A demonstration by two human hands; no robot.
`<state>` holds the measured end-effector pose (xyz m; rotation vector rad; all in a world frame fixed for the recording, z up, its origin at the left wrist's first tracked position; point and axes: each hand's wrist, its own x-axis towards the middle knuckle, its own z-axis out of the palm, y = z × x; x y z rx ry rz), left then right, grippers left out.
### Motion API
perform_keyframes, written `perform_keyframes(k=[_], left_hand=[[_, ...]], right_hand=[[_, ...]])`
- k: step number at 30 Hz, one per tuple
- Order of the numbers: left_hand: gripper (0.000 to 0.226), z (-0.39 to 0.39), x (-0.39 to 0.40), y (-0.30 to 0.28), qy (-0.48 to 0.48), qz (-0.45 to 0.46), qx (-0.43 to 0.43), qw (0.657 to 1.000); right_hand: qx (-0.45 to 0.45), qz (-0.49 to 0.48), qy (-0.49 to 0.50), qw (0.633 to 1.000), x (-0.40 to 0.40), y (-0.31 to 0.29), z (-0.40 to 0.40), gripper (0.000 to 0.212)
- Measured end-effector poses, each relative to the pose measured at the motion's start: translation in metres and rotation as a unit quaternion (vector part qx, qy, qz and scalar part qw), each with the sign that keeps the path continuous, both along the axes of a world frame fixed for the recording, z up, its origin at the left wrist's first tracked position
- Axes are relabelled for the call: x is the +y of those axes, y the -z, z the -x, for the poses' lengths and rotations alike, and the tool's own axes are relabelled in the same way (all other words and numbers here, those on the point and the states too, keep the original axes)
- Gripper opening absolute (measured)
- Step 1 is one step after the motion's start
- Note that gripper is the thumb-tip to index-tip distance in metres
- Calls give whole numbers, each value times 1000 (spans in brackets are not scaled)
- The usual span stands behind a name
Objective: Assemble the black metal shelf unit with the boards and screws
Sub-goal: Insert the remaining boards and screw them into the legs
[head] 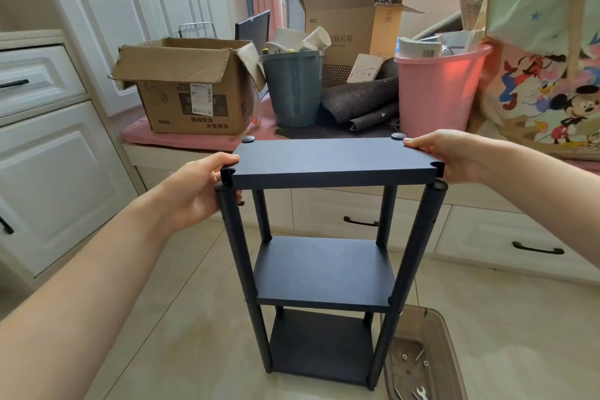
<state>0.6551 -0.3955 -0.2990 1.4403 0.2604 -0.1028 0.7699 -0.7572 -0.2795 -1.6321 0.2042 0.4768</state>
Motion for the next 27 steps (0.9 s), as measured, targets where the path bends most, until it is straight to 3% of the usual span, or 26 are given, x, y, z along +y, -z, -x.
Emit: perform_keyframes(k=[14, 18, 21, 24, 27], left_hand=[[28, -12, -14, -8, -44, -46, 12, 998], [28, -12, -13, -7, -50, -24, 18, 998], [44, -5, -4, -2, -5, 15, 20, 1000], [62, 2, 3, 7, 75, -36, 10, 996], [49, 1, 1, 12, 58, -74, -15, 995]], right_hand=[[11, -6, 30, 999, -1, -4, 8, 14], [8, -2, 34, 999, 1, -3, 8, 15], [-1, 19, 29, 999, 2, -1, 8, 15], [-15, 54, 24, 998, 3, 0, 9, 15], [-23, 59, 30, 998, 3, 1, 12, 18]])
